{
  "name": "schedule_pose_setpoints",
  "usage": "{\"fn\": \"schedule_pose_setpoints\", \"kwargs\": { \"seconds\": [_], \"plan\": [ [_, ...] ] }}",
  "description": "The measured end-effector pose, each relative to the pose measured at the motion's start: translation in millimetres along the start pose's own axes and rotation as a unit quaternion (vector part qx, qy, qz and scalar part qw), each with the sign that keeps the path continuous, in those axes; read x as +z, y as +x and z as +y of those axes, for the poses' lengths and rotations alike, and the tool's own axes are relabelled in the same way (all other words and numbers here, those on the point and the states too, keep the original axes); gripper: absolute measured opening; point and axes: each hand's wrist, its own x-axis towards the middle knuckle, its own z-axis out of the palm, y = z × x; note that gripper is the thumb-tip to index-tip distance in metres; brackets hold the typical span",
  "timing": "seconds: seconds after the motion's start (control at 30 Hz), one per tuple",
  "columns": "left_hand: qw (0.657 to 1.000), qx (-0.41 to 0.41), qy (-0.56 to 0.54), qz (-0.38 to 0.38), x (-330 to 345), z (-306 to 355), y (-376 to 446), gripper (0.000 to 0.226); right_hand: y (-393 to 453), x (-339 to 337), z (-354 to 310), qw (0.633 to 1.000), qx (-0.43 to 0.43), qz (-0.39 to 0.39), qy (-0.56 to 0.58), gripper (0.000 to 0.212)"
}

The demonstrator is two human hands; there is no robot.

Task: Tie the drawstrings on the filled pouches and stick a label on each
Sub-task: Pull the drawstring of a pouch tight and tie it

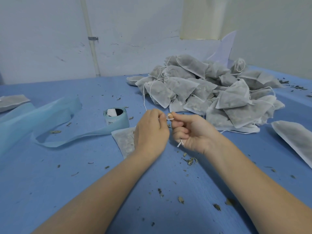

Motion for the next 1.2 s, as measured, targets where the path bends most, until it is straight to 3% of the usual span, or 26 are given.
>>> {"fn": "schedule_pose_setpoints", "kwargs": {
  "seconds": [0.1, 0.3, 0.4, 0.53, 0.63, 0.7, 0.83, 0.97, 1.1, 1.2],
  "plan": [
    [0.998, 0.049, -0.024, 0.025, -1, 0, -4, 0.010, -1, 2, 0, 0.999, 0.010, -0.006, 0.036, 0.027],
    [0.983, 0.148, -0.047, 0.102, -8, 7, -9, 0.022, -2, 1, -3, 0.999, -0.008, 0.000, 0.036, 0.020],
    [0.974, 0.177, -0.022, 0.140, -10, 7, -8, 0.012, -2, 1, -3, 0.999, -0.027, 0.011, 0.013, 0.019],
    [0.944, 0.247, 0.091, 0.198, -11, 4, -4, 0.006, -3, 1, 0, 0.970, -0.147, 0.094, -0.169, 0.021],
    [0.932, 0.266, 0.111, 0.218, -11, 5, -2, 0.009, -4, 0, 1, 0.939, -0.205, 0.109, -0.254, 0.022],
    [0.943, 0.236, 0.093, 0.214, -11, 8, -3, 0.005, -5, -1, 1, 0.933, -0.225, 0.118, -0.256, 0.025],
    [0.987, 0.084, 0.035, 0.134, -10, 16, -3, 0.010, -2, 2, 5, 0.919, -0.284, 0.109, -0.252, 0.021],
    [0.996, -0.026, -0.056, 0.064, -10, 20, 2, 0.008, 4, 10, 15, 0.891, -0.330, 0.113, -0.291, 0.025],
    [0.997, -0.063, -0.024, 0.023, -17, 26, 10, 0.014, 5, 11, 18, 0.876, -0.354, 0.130, -0.300, 0.022],
    [0.996, -0.072, 0.016, 0.047, -23, 22, 18, 0.017, 3, 5, 13, 0.868, -0.361, 0.144, -0.311, 0.020]
  ]
}}
